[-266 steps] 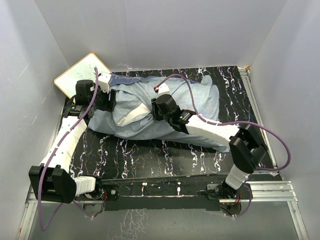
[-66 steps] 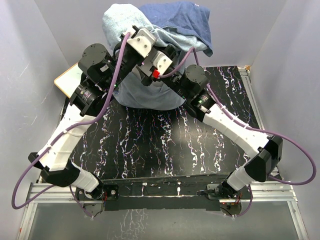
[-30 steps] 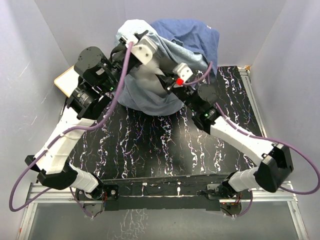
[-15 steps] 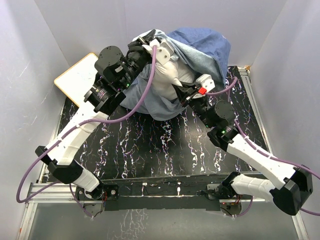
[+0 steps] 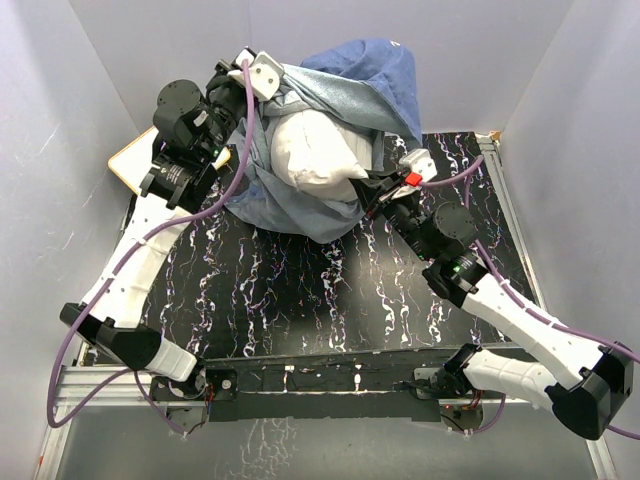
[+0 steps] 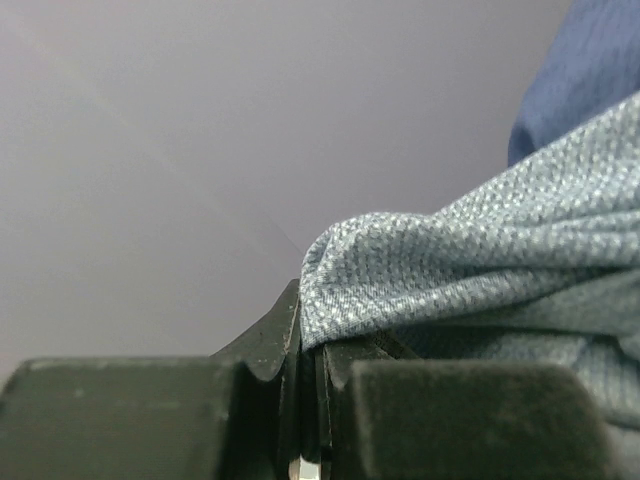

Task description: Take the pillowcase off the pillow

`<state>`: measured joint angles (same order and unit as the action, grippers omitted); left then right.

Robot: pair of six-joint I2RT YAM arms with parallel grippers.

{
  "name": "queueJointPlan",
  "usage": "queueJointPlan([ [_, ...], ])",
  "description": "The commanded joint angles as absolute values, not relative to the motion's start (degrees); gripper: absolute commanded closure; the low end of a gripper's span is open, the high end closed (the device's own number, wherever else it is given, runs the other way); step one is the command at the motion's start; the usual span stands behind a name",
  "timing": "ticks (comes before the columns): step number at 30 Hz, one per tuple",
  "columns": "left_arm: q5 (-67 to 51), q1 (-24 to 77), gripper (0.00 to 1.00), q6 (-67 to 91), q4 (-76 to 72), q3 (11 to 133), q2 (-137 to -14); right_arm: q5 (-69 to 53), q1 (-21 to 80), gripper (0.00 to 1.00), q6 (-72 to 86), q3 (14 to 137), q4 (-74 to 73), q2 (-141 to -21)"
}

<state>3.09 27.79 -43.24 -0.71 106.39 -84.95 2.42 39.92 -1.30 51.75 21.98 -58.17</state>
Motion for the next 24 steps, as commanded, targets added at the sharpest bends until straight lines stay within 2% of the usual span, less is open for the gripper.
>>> queueJointPlan([
  [1,5.51,22.47,1.0,-36.5,-7.01,101.81,-78.83,3.33,39.06,0.92,0.68,55.21,17.4,-54.76],
  [9,-8.68,22.25,1.0,-26.53,-6.09,94.14,-79.0,-12.69,36.99,0.92,12.25,67.91,15.36,-58.51],
  [10,-10.83,22.32,0.97,-25.96,-3.94,95.01,-80.04,-15.33,35.65,0.92,14.95,70.42,15.33,-60.08],
  [11,-12.65,22.32,0.83,-24.7,-1.88,95.88,-80.98,-17.49,34.05,0.92,17.84,72.84,15.31,-61.9],
  [12,-13.56,22.27,0.63,-23.13,-0.44,96.62,-82.02,-19.03,32.43,0.92,20.29,75.16,15.47,-63.75],
  [13,-14.09,22.25,0.5,-22.17,0.99,97.27,-82.89,-20.09,31.09,0.92,22.27,78.12,15.96,-65.39],
  [16,-12.1,21.89,0.13,-20.51,4.34,97.92,-84.27,-19.79,28.25,0.92,25.29,84.17,16.87,-69.51],
  [17,-12.21,21.17,0.06,-20.32,4.96,97.28,-83.89,-18.38,27.53,0.92,25.54,85.81,16.69,-70.55],
  [24,-23.81,12.0,0.03,-19.22,6.2,90.11,-75.33,-3.86,25.59,0.92,19.74,93.32,8.19,-75.13],
])
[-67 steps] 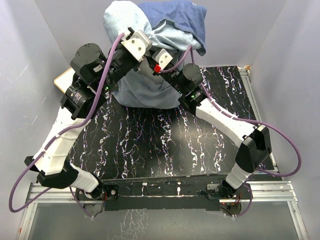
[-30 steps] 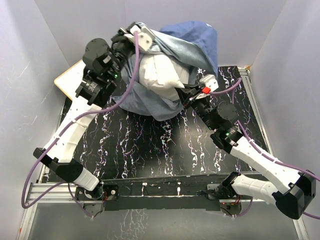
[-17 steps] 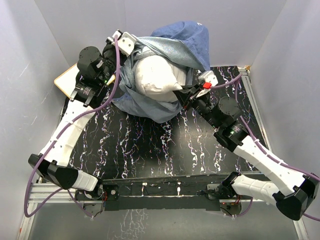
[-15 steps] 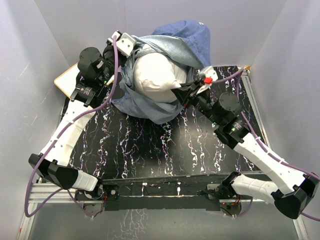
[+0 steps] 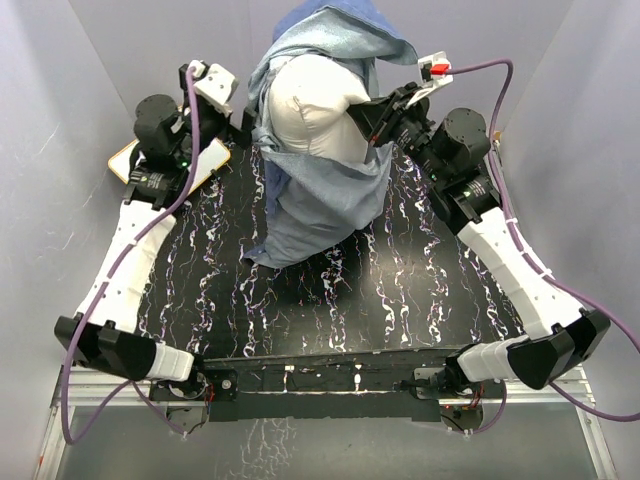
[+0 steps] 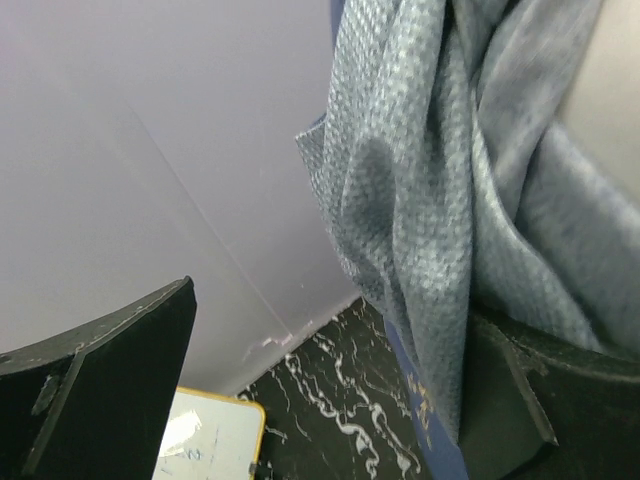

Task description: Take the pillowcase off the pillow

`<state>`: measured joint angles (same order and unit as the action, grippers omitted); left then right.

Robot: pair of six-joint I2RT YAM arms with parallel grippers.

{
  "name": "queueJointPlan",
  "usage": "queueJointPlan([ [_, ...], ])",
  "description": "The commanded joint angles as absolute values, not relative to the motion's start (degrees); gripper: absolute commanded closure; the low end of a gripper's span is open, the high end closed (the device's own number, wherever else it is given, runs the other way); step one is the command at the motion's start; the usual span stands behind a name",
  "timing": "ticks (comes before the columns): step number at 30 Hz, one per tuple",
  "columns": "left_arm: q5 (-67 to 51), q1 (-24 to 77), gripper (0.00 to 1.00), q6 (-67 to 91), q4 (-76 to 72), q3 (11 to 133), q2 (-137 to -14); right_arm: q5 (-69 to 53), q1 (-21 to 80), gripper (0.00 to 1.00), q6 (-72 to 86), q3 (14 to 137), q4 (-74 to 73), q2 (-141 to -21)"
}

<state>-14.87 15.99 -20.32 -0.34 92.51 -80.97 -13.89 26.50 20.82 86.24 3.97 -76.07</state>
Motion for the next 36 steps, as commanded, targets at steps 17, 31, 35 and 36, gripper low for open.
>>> queueJointPlan([
  [17,-42.39,10.81,0.03,-27.36,27.71,97.96,-60.56,1.18,25.77,0.92,22.45,97.83,1.29,-81.74],
  [31,-49.47,10.78,0.03,-2.3,13.69,117.04,-84.95,6.42,40.56,0.92,21.9,96.54,2.35,-83.01],
  [35,-48.36,10.81,0.03,-1.34,13.61,115.67,-85.85,7.88,44.8,0.92,21.64,94.79,4.26,-82.9],
  [36,-48.08,10.8,0.03,-1.67,14.17,114.96,-85.59,8.15,45.77,0.92,21.32,94.75,4.34,-82.86],
])
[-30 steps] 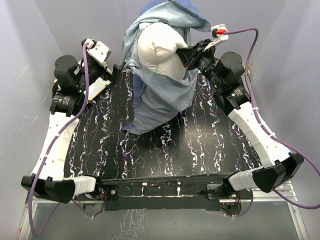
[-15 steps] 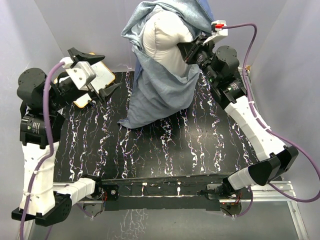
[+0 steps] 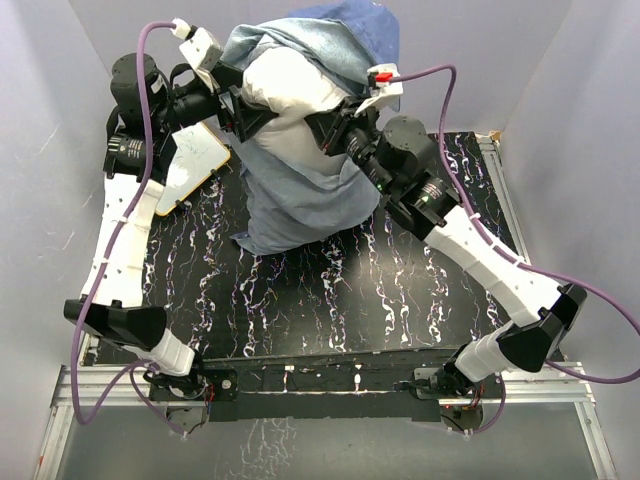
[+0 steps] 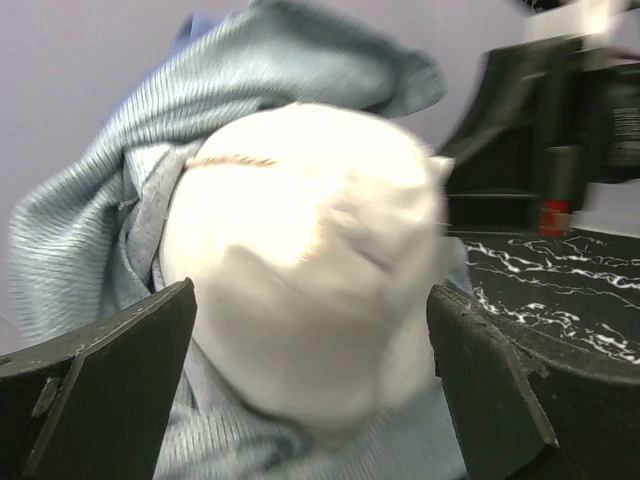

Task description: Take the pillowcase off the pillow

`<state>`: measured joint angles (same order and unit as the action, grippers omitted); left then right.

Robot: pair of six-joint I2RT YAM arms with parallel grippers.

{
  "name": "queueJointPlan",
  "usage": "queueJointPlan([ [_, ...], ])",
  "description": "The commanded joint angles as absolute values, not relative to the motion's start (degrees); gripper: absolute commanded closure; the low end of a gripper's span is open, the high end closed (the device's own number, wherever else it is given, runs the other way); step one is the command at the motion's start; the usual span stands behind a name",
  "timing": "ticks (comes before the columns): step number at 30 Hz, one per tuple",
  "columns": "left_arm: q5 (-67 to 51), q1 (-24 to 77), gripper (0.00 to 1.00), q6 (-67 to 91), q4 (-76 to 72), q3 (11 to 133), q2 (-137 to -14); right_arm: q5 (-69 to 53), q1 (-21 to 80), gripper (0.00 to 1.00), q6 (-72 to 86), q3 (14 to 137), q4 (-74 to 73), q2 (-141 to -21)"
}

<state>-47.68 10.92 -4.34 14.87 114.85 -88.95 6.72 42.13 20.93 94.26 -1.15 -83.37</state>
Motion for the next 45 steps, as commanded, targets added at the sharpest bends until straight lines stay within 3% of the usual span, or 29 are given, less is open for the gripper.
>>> queueJointPlan([
  [1,-47.83,10.77,0.03,-2.08,14.17,113.82,-85.03,8.23,46.63,0.92,21.01,94.75,4.38,-82.88],
  [6,-47.4,10.8,0.03,0.44,10.56,109.31,-82.98,4.69,50.68,0.92,19.95,96.24,3.54,-84.71],
  [16,-62.31,10.85,0.03,2.42,17.01,109.85,-82.22,0.21,50.73,0.92,20.85,99.26,0.1,-86.81],
  [24,-63.59,10.94,0.03,2.45,15.82,108.44,-81.2,-6.47,50.71,0.92,21.23,101.6,-0.57,-89.41],
  [26,-60.66,10.93,0.13,2.29,14.53,107.51,-81.21,-9.61,50.71,0.92,21.44,101.81,-0.44,-89.88],
  [28,-57.31,10.99,0.35,1.05,13.89,106.42,-81.08,-13.36,49.44,0.92,22.52,101.55,-0.31,-89.69],
  [30,-53.67,10.96,0.78,-0.05,13.32,105.23,-80.84,-19.0,45.93,0.92,26.11,100.46,0.49,-88.83],
  [31,-51.46,10.98,0.94,-0.5,12.6,104.25,-80.48,-21.14,43.75,0.92,28.05,99.32,1.18,-87.77],
  [32,-49.5,10.97,1.0,-0.51,11.31,102.91,-79.82,-22.91,41.5,0.89,29.94,98.43,1.44,-86.91],
  [38,-46.87,10.99,1.0,-3.42,11.24,100.65,-78.66,-18.34,31.86,0.62,25.09,95.77,-0.65,-79.37],
  [45,-48.14,10.98,1.0,-5.48,13.6,100.29,-78.62,-10.7,31.81,0.5,11.31,105.0,-8.84,-81.33],
])
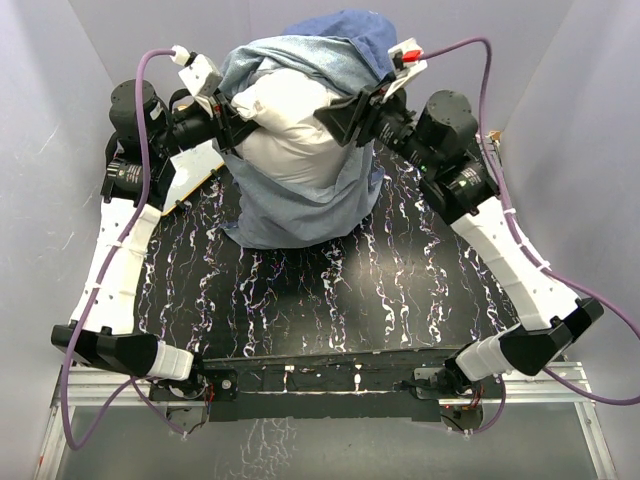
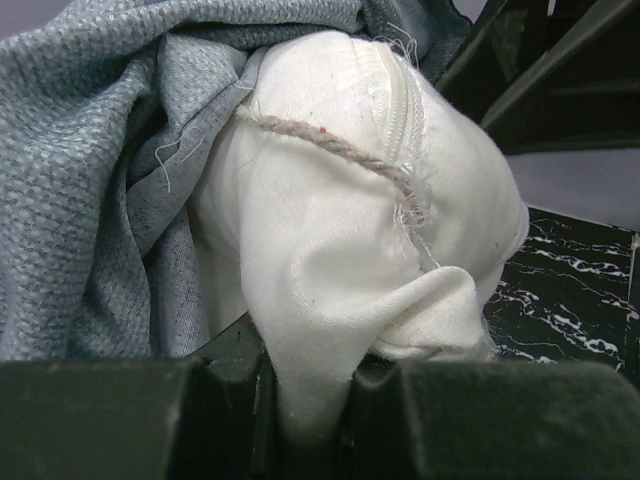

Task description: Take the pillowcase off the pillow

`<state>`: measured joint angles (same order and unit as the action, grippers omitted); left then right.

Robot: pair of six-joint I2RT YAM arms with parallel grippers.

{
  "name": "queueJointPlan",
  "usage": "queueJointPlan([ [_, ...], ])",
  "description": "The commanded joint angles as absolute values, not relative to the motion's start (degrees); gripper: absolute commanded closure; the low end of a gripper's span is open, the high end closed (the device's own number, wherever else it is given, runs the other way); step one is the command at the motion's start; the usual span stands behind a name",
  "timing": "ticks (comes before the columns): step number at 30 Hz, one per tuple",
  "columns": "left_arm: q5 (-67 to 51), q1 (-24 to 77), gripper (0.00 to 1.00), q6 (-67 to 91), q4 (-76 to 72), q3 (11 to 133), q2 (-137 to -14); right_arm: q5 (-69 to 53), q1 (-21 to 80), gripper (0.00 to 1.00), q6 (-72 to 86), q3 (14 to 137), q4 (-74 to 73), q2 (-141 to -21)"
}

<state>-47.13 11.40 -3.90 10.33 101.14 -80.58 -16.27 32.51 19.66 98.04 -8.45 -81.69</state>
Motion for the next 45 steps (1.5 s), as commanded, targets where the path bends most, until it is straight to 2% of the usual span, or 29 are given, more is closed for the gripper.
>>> queueJointPlan([
  [1,-47.82,10.98,1.0,-5.51,13.73,100.33,-78.66,-10.25,31.76,0.49,10.08,106.27,-9.82,-81.73],
  [8,-47.18,10.98,1.0,-6.38,14.77,101.01,-78.66,-4.27,33.12,0.49,0.99,116.16,-15.72,-85.89],
  [14,-47.61,10.99,1.0,-4.66,14.42,102.62,-78.7,-5.19,33.9,0.39,-6.03,117.14,-17.98,-89.31],
  [19,-48.45,11.0,1.0,-5.02,15.71,102.68,-78.66,-2.49,34.18,0.39,-7.64,118.21,-17.43,-92.38],
  [26,-52.63,11.07,1.0,-9.19,21.28,101.73,-76.12,7.07,33.98,0.55,-7.86,123.8,-12.67,-95.55],
  [29,-54.81,11.03,1.0,-14.15,26.82,101.74,-75.4,9.39,33.52,0.59,-8.4,125.75,-11.02,-96.3],
  [35,-58.98,11.07,1.0,-20.96,37.34,103.66,-74.4,14.89,31.89,0.72,-8.48,124.18,-8.74,-96.41],
  [42,-60.41,11.07,1.0,-24.5,44.28,105.03,-72.21,15.59,24.64,0.9,-2.27,121.18,-7.38,-96.18],
  [45,-61.73,11.01,1.0,-25.36,47.37,106.38,-71.98,12.94,21.0,0.92,0.7,120.39,-7.46,-96.16],
])
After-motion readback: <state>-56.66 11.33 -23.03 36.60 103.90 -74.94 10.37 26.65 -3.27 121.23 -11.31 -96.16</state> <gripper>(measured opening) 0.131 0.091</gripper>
